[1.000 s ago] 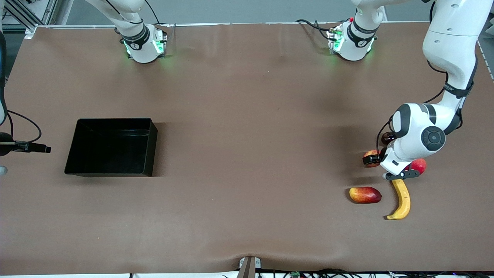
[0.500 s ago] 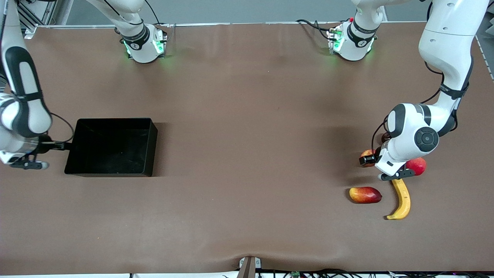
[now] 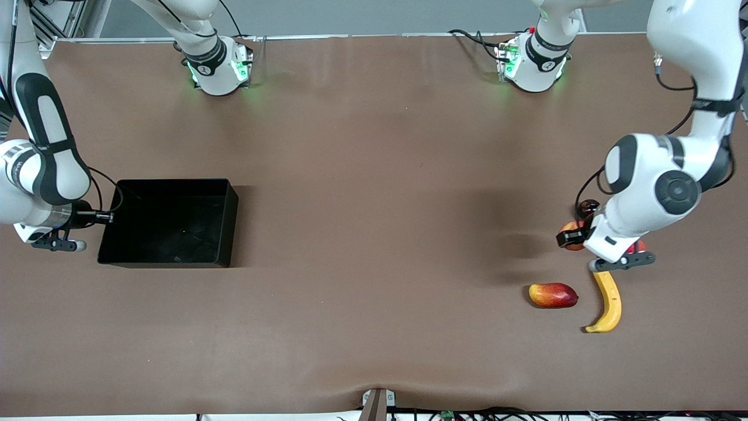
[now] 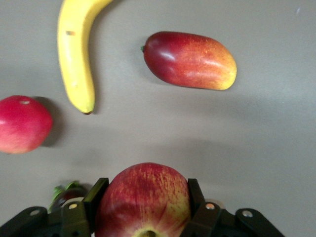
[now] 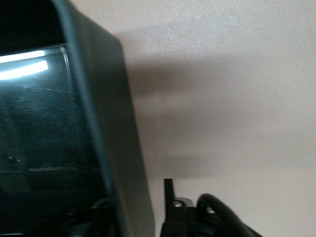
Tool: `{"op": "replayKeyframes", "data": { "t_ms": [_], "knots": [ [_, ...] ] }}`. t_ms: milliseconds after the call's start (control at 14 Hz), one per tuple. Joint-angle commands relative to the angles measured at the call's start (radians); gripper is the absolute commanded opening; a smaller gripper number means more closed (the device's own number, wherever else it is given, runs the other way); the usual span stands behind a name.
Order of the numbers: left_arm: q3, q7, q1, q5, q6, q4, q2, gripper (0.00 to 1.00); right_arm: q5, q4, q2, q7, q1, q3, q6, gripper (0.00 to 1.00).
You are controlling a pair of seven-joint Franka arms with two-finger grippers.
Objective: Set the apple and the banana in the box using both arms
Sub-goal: 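Lift the apple with the left gripper while the right gripper grips the box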
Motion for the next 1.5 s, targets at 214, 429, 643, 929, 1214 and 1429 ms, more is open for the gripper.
{"op": "replayKeyframes", "data": {
  "t_ms": [214, 429, 643, 929, 1214, 1429],
  "knots": [
    [-0.075, -0.023, 0.002, 0.013, -0.18, 0.118, -0.078, 0.0, 0.019, -0.018, -0.078, -0.018, -0.021, 0.044, -0.086, 0.0],
    [-0.147, -0.092, -0.004, 0.016, -0.268, 0.213, -0.073, 0.0, 0.027, 0.051, -0.142, -0.016, 0.002, 0.061, -0.271, 0.0],
    [-0.204, -0.146, -0.008, 0.017, -0.272, 0.238, -0.069, 0.0, 0.072, 0.146, -0.144, -0.008, 0.034, 0.092, -0.449, 0.0],
    [-0.238, -0.241, -0.06, 0.024, -0.268, 0.241, -0.049, 0.0, 0.151, 0.153, -0.159, 0.054, 0.147, 0.092, -0.489, 0.0],
    [-0.24, -0.272, -0.08, 0.021, -0.268, 0.243, -0.05, 0.0, 0.191, 0.211, -0.15, 0.344, 0.374, 0.092, -0.503, 0.0],
    [-0.24, -0.274, -0.081, 0.02, -0.268, 0.255, -0.052, 0.0, 0.308, 0.246, -0.127, 0.436, 0.466, 0.089, -0.48, 0.0]
  ]
}}
